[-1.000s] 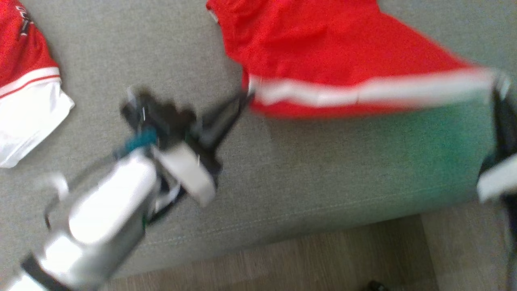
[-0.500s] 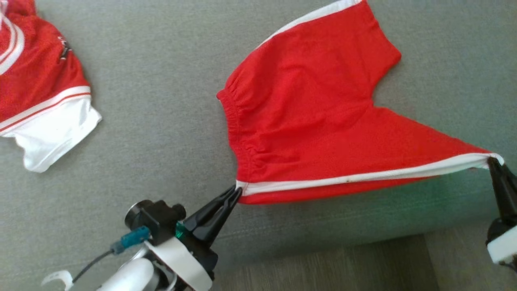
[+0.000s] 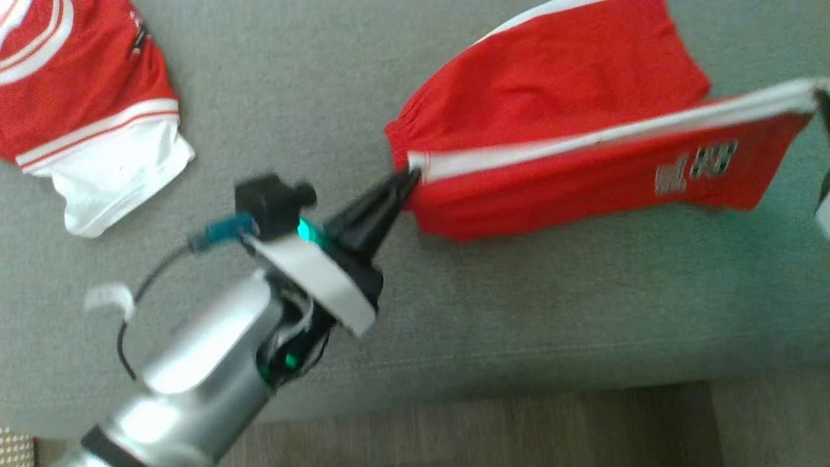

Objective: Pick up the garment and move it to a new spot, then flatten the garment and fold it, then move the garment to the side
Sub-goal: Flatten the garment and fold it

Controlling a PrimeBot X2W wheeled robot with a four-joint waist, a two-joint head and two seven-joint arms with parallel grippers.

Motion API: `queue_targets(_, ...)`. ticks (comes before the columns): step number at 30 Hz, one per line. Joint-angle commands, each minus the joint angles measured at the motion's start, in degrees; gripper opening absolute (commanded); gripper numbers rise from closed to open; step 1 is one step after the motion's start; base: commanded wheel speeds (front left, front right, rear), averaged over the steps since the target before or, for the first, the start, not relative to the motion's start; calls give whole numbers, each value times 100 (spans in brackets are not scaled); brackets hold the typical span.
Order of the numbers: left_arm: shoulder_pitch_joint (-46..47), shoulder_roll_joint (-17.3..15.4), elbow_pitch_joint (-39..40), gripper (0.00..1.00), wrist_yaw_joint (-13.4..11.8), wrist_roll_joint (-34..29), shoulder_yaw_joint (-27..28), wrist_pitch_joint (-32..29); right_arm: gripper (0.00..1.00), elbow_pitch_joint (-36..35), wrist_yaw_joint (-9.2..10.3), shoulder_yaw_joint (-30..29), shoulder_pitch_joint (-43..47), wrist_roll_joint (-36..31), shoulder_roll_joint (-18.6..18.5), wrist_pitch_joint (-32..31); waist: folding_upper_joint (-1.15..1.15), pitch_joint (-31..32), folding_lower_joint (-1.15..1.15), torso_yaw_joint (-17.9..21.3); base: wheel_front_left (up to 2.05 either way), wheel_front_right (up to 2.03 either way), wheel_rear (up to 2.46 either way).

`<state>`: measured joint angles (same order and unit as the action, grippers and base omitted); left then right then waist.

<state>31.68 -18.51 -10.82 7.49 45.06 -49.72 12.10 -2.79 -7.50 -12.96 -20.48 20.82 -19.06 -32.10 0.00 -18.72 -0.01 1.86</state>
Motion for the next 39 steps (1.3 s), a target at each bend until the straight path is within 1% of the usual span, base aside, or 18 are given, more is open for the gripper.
queue_targets(1,470,-3,-57,0,-1,234,249,-24,0,87,1,182,-541,-74,-278,-102,0,-303,1,-198,0,0,0)
queue_targets(2,607,51,-131,0,-1,355,263,-52,0,238,1,245,-768,-93,-332,-145,0,-388,1,-235,0,0,0)
queue_targets(3,607,51,-131,0,-1,355,263,-52,0,238,1,245,-768,-93,-332,-145,0,-388,1,-235,0,0,0)
queue_targets(6,977,187,-386,0,-1,652,345,-171,0,682,1,431,-1402,-117,-489,-247,0,-639,1,-342,0,0,0)
queue_targets(12,1608,388,-950,0,-1,701,332,-356,0,1372,1,841,-2445,-121,-744,-261,0,-1076,1,-525,0,0,0)
queue_targets(13,1773,444,-1114,0,-1,699,322,-329,0,1565,1,951,-2719,-123,-767,-221,0,-1189,1,-562,0,0,0)
queue_targets(17,2024,559,-1363,0,0,707,262,-236,0,1920,1,1144,-3180,-153,-830,-184,0,-1376,1,-630,0,0,0)
queue_targets(25,2374,704,-1827,0,0,578,201,89,0,2529,1,1367,-3819,-230,-852,132,0,-1554,1,-707,0,0,0)
queue_targets(26,2400,723,-1886,0,0,535,205,129,14,2573,1,1394,-3855,-247,-848,226,0,-1560,1,-707,0,0,0)
queue_targets(27,2414,748,-1940,16,0,501,211,163,76,2610,1,1426,-3871,-259,-837,336,0,-1560,1,-705,0,0,0)
queue_targets(28,2417,778,-1987,47,0,485,220,190,100,2642,1,1414,-3876,-220,-800,481,0,-1556,1,-701,0,0,0)
queue_targets(29,2413,807,-2032,100,0,459,239,215,100,2686,1,1363,-3861,-177,-759,631,0,-1538,1,-702,0,0,0)
queue_targets(32,2311,887,-2037,100,0,318,326,271,100,2698,1,1280,-3625,-80,-729,1105,0,-1430,1,-708,0,0,0)
queue_targets(34,2183,885,-1886,100,-88,81,497,283,100,2618,1,1212,-3342,-34,-739,1365,0,-1341,1,-697,0,0,0)
queue_targets(36,1899,878,-1564,100,-271,-260,793,286,100,2459,1,1095,-2977,1,-691,1619,0,-1233,1,-673,0,0,0)
queue_targets(39,1285,814,-932,100,-743,-1075,1216,288,100,2155,1,841,-2312,133,-465,1865,0,-1042,1,-629,0,0,0)
